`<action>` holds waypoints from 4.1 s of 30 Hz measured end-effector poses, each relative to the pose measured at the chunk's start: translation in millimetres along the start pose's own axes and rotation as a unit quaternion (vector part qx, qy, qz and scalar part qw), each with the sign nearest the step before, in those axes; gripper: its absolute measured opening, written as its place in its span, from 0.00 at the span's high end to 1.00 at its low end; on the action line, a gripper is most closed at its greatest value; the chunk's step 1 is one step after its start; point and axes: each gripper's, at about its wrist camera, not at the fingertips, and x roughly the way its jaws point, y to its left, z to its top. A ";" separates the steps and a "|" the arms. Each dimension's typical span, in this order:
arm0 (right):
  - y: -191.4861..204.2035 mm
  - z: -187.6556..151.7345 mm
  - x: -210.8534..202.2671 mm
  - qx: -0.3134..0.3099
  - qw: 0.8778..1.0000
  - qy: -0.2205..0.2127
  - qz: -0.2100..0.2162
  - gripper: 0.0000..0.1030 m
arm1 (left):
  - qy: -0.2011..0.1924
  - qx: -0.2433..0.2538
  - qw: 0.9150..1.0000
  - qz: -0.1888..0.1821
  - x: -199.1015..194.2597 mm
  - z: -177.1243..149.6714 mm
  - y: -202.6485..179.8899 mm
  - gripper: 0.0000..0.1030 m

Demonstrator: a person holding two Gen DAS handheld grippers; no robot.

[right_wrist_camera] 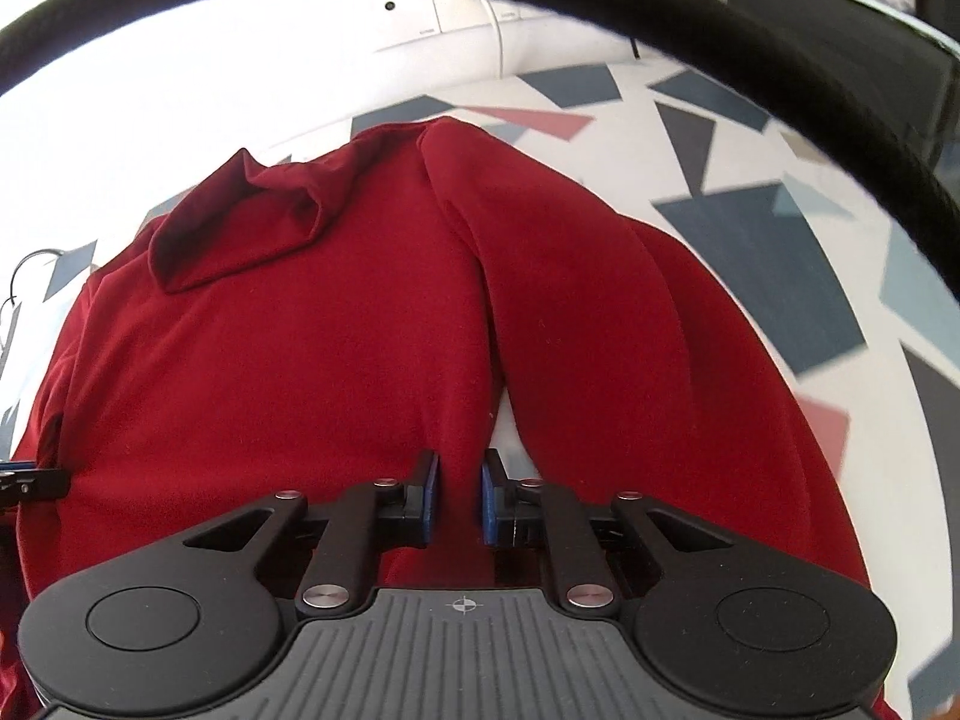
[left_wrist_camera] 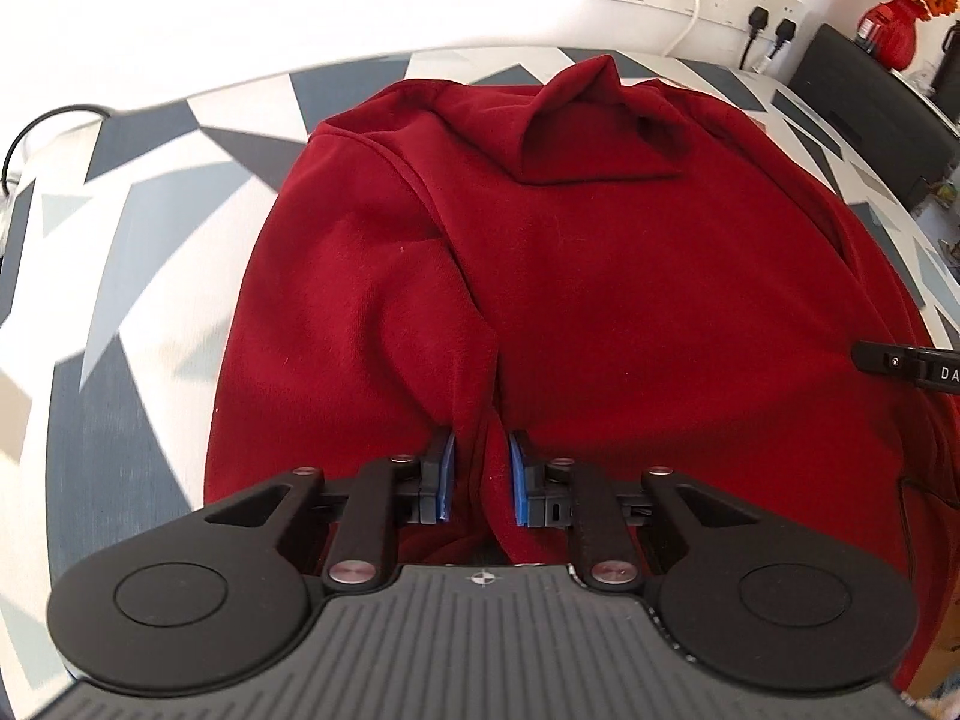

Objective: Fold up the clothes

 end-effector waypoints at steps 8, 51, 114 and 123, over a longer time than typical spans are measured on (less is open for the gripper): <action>6.4 -9.0 -8.3 0.006 1.000 0.019 0.001 0.88 | 0.008 -0.015 1.000 -0.017 -17.3 -29.8 1.1 0.81; 44.1 203.3 38.8 -0.096 0.992 -0.081 0.015 0.60 | -0.047 -0.049 0.997 0.022 -23.2 47.5 68.7 0.31; -30.1 156.9 67.8 0.038 0.998 -0.038 -0.033 0.96 | -0.039 -0.048 0.989 0.137 31.7 61.3 52.8 0.34; -44.0 211.5 84.7 0.074 0.987 -0.091 -0.105 0.86 | -0.038 -0.054 0.988 0.139 32.4 61.2 51.7 0.33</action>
